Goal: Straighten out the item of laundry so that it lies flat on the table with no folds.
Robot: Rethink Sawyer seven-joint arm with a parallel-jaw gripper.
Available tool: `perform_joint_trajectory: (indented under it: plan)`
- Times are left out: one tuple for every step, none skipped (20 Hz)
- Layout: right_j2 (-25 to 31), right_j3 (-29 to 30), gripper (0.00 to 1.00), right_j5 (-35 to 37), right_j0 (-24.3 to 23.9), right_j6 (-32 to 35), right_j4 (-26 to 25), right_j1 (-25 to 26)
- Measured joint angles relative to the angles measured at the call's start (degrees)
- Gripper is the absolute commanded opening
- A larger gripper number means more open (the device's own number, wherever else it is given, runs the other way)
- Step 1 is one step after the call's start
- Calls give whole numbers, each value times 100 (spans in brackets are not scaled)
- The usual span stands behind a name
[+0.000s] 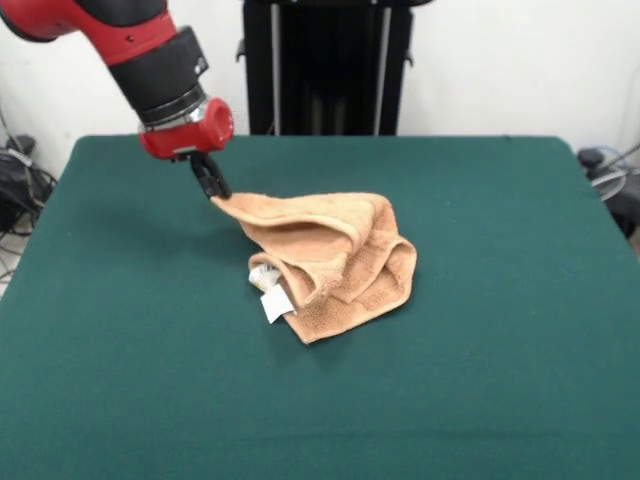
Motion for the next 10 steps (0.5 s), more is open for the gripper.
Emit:
perform_joint_trajectory:
  plan:
    - [-71,-49,0,67,80,1,-27,-13]
    - [-95,-66,0,111,128,1,-61,-29]
    - [-104,-73,0,189,189,1,-146,-68]
    - [-112,-79,0,267,251,0,-230,-108]
    - [-112,-78,0,358,311,1,-335,-165]
    - [-112,-77,0,398,335,1,-389,-198]
    - [-112,-76,0,430,353,1,-442,-232]
    - [-111,-74,0,460,368,0,-510,-277]
    - [-113,-70,0,499,374,1,-563,-320]
    - [-113,-62,0,529,368,1,-638,-386]
